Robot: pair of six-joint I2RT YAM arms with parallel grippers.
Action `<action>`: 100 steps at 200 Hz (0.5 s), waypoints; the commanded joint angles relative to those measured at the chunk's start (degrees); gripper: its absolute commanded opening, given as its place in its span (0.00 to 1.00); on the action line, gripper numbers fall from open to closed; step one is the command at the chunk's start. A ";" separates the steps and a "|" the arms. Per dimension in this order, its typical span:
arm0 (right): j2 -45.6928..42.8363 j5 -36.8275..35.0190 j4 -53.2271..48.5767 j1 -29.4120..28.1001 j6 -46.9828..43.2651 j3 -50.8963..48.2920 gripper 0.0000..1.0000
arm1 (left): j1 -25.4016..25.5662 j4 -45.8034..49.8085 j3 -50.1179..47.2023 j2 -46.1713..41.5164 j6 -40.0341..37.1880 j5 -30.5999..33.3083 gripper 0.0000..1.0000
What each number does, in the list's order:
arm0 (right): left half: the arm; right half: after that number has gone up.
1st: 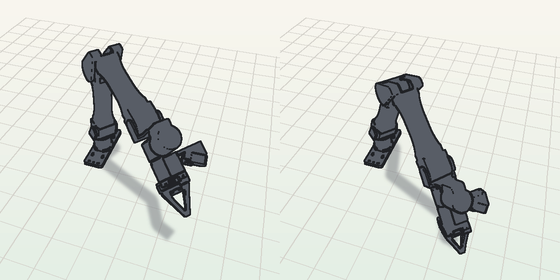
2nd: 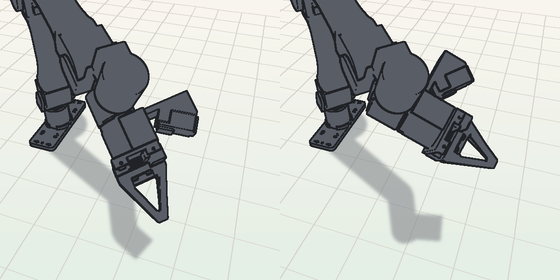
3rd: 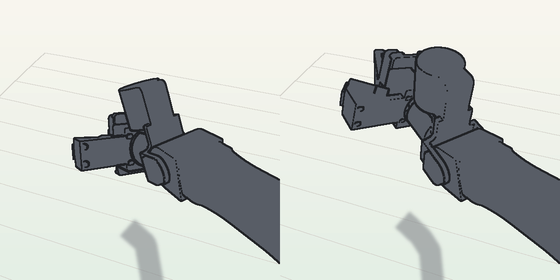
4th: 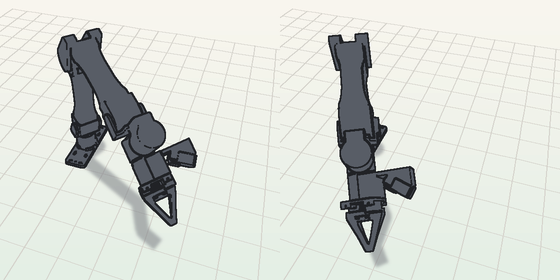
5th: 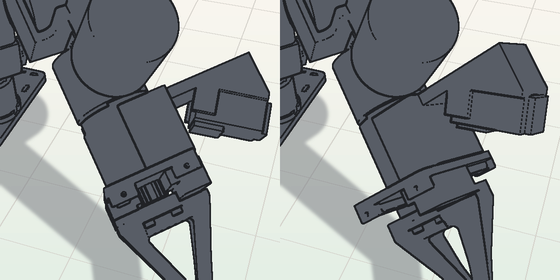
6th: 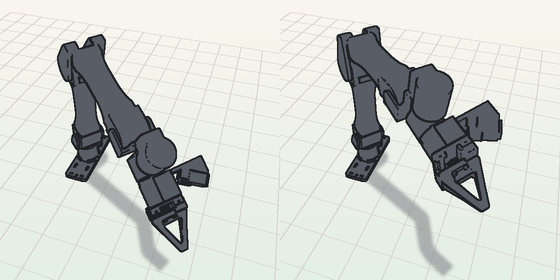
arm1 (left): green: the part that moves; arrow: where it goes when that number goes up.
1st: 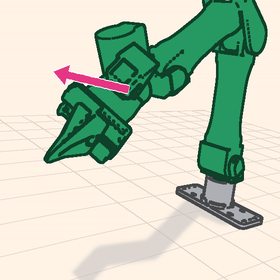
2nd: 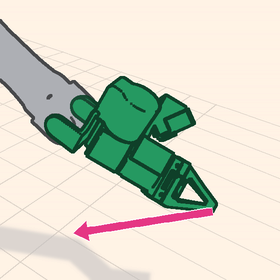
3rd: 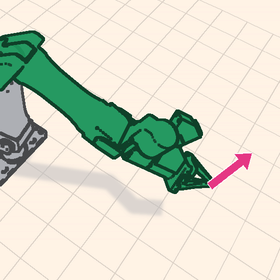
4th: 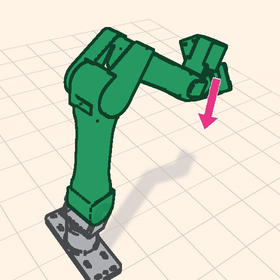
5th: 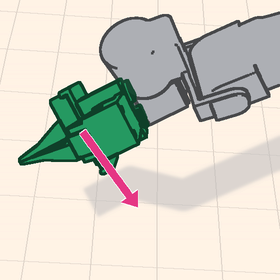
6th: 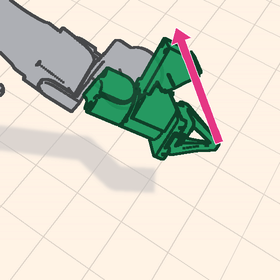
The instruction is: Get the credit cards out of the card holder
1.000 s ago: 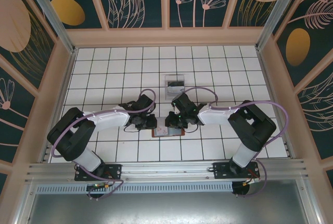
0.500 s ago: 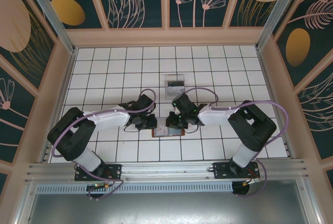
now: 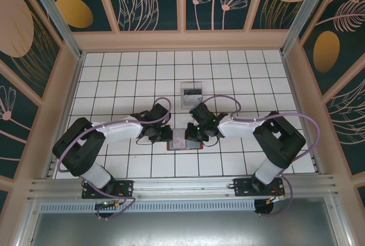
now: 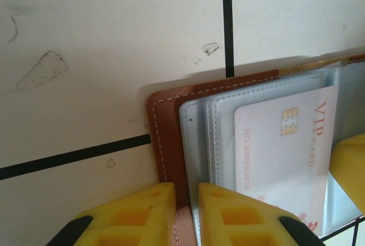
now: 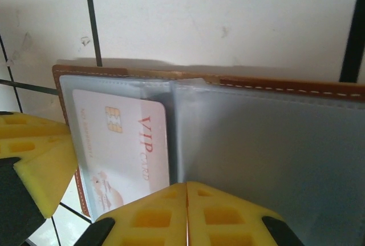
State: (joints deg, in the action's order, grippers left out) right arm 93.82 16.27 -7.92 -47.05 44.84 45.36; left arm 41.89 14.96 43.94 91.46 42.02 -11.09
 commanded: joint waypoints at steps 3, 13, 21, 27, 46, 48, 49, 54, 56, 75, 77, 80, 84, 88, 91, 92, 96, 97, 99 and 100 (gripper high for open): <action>-2.21 -2.62 -4.19 -0.30 -0.64 0.98 0.09 | -0.16 2.62 -1.25 3.26 -1.29 1.24 0.21; -2.80 -2.07 -3.50 -0.35 -0.32 0.96 0.09 | -0.17 2.62 -1.06 3.35 -1.38 1.24 0.21; -3.25 -1.35 -2.43 -0.33 -0.03 0.79 0.11 | -0.20 2.62 -0.83 3.44 -1.50 1.21 0.21; -3.62 -0.63 -1.35 -0.33 0.20 0.45 0.13 | -0.16 2.62 -0.71 3.53 -1.57 1.16 0.21; -3.76 1.82 1.86 -0.16 1.05 -0.23 0.17 | -0.19 2.75 -0.44 3.88 -1.67 1.01 0.21; -3.74 2.05 2.10 -0.15 1.11 -0.31 0.17 | -0.22 2.72 -0.44 3.90 -1.68 0.95 0.21; -3.74 2.12 2.16 -0.15 1.16 -0.34 0.17 | -0.22 2.71 -0.44 3.94 -1.68 0.97 0.21; -3.57 2.47 2.66 -0.17 1.34 -0.34 0.17 | -0.17 2.71 -0.44 3.99 -1.70 0.98 0.21; -3.49 2.59 2.85 -0.16 1.38 -0.38 0.17 | -0.21 2.70 -0.44 3.99 -1.68 0.98 0.21; -2.54 3.41 4.03 -0.09 1.49 -0.61 0.17 | -0.18 2.70 -0.49 4.28 -1.68 0.90 0.21; -2.45 3.46 4.16 -0.07 1.53 -0.67 0.17 | -0.17 2.70 -0.49 4.33 -1.61 0.90 0.21; -2.24 3.50 4.20 -0.09 1.53 -0.63 0.17 | -0.16 2.66 -0.52 4.40 -1.67 0.90 0.21; -2.11 3.63 4.31 -0.07 1.48 -0.70 0.17 | -0.15 2.62 -0.53 4.43 -1.67 0.90 0.21; -1.93 3.59 4.42 -0.05 1.47 -0.78 0.17 | -0.20 2.57 -0.61 4.51 -1.60 0.83 0.21; -1.80 3.59 4.41 0.00 1.45 -0.81 0.17 | -0.18 2.53 -0.57 4.51 -1.67 0.87 0.20; -1.76 3.63 4.41 0.02 1.46 -0.81 0.17 | -0.20 2.53 -0.59 4.56 -1.67 0.84 0.21; -1.56 3.52 4.40 0.02 1.46 -0.86 0.17 | -0.19 2.53 -0.66 4.60 -1.67 0.89 0.20; -1.50 3.47 4.31 0.02 1.42 -0.92 0.17 | -0.21 2.53 -0.72 4.60 -1.63 0.89 0.20; -1.44 3.38 4.27 0.02 1.40 -0.90 0.17 | -0.20 2.53 -0.71 4.60 -1.67 0.90 0.20; -1.40 3.31 4.21 0.03 1.40 -0.94 0.17 | -0.17 2.53 -0.70 4.65 -1.67 0.90 0.20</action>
State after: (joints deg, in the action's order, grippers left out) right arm 91.48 18.68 -5.37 -47.03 45.54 45.21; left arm 41.89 15.00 44.80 92.38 41.56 -11.49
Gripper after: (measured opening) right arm 0.172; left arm 0.205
